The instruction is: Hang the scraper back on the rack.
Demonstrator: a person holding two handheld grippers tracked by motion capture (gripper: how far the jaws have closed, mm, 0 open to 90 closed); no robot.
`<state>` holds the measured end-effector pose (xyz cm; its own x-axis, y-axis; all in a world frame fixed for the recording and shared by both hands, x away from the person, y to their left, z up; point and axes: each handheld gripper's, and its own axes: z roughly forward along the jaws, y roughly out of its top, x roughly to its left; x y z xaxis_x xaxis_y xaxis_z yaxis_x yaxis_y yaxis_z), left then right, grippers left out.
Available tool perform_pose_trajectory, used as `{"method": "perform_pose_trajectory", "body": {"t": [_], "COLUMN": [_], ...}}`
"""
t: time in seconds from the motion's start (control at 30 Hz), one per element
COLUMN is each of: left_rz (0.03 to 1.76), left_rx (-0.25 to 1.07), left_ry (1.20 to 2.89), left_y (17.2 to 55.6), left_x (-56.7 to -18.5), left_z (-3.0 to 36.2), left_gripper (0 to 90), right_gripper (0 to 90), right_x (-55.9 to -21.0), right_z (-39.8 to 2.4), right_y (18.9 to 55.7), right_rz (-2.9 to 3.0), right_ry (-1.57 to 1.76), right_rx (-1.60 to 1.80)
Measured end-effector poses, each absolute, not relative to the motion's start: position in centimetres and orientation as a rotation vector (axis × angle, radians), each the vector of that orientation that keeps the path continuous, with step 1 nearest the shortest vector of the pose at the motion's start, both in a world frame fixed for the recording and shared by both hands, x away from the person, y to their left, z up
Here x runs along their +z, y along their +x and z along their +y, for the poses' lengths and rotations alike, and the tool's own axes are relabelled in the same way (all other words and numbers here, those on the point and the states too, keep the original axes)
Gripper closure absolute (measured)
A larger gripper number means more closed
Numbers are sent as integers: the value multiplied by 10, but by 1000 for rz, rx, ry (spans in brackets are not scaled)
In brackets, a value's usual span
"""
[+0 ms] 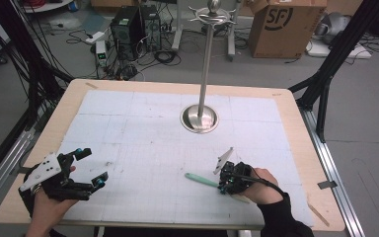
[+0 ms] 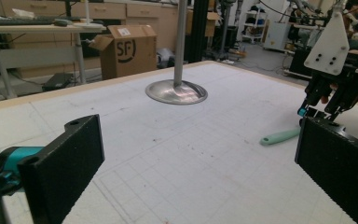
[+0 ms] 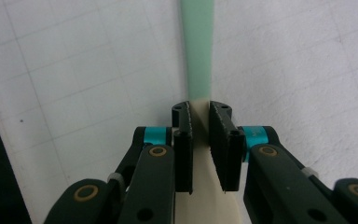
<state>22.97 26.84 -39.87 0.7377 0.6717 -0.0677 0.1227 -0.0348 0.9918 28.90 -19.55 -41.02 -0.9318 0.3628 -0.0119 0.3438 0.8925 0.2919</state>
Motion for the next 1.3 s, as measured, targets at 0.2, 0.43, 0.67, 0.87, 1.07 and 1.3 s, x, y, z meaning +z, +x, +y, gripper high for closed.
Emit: {"method": "perform_pose_trajectory", "body": {"t": [0.2, 0.43, 0.67, 0.87, 1.07, 1.3], "left_rz": [658, 663, 664, 666, 669, 670], "left_rx": [490, 489, 488, 488, 488, 489], "left_ry": [1580, 1583, 1583, 1581, 1579, 1582], "left_y": [231, 233, 233, 233, 233, 234], "left_x": [-400, -401, -402, -402, -402, -403], "left_z": [266, 265, 265, 266, 266, 266], "left_gripper": [18, 18, 18, 18, 18, 18], "right_gripper": [804, 805, 806, 806, 806, 806], "right_x": [-409, -408, -405, -394, -384, -376], "right_z": [-192, -188, -198, -210, -228, -245], "right_y": [292, 289, 288, 287, 288, 291], "right_rz": [3017, 2996, 2999, 2941, 2815, 2703], "right_ry": [555, 526, 510, 544, 618, 697], "right_rx": [407, 361, 542, 695, 941, 1142]}}
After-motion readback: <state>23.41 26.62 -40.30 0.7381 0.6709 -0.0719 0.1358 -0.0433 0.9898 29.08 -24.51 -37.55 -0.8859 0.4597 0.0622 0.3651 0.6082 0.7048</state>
